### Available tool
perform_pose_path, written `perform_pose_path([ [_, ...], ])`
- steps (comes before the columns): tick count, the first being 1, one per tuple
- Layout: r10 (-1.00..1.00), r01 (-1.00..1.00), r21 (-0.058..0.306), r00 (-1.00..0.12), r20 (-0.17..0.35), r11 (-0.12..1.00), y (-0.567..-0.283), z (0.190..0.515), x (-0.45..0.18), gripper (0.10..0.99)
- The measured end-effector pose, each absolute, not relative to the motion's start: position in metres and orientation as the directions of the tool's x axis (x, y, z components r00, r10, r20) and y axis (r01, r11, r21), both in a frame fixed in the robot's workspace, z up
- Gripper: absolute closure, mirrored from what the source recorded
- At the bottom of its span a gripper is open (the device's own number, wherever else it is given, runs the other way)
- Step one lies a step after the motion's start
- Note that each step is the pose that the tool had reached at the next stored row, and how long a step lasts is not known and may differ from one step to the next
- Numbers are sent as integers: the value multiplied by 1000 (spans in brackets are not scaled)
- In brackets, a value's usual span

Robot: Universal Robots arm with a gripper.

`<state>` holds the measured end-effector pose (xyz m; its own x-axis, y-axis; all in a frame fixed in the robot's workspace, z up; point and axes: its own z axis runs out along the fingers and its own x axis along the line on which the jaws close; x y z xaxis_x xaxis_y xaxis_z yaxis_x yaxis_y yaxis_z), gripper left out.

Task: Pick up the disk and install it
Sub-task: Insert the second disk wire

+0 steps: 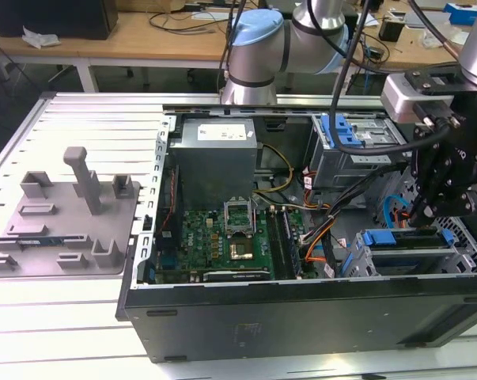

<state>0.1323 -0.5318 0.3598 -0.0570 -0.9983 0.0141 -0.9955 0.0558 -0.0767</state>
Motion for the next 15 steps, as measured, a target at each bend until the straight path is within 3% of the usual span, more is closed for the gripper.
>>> perform_pose_path([
  [15, -1000, -997, -77, -29, 8, 29, -532, 357, 131, 925],
])
